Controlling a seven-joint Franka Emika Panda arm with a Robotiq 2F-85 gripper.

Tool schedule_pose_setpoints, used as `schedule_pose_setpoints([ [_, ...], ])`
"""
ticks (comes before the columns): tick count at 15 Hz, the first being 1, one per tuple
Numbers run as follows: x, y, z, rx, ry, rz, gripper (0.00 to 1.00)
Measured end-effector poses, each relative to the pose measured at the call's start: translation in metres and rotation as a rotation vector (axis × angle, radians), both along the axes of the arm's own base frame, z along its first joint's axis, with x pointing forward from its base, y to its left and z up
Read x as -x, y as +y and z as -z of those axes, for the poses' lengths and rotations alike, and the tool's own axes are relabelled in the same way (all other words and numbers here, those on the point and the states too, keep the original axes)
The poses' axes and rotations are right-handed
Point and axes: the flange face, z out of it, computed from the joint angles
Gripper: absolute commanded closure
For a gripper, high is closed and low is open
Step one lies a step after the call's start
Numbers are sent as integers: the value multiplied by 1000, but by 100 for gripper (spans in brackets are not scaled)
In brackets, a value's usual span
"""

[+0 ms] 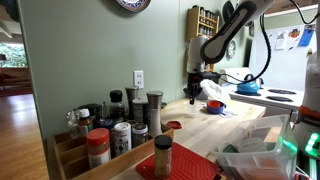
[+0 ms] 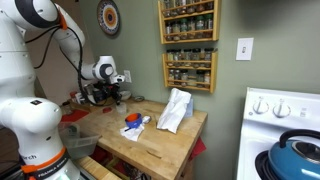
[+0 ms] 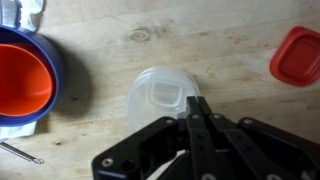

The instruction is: Pick up the red lunch box lid from the stacked lunch boxes and put it on the table, pick up the top clear stacked lunch box and put it on the table, pick up the red lunch box lid from the table and put it on the lunch box closer to the wall

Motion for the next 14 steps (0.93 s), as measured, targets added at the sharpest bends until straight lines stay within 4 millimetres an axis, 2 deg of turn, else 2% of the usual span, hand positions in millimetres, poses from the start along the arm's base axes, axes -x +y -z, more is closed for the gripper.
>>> schedule_pose_setpoints([
  [4,-1,-2,-24,14,-16,36,99],
  [9,0,-8,-41,86,-29,69,99],
  [14,2,-5,-62,110,-43,59,99],
])
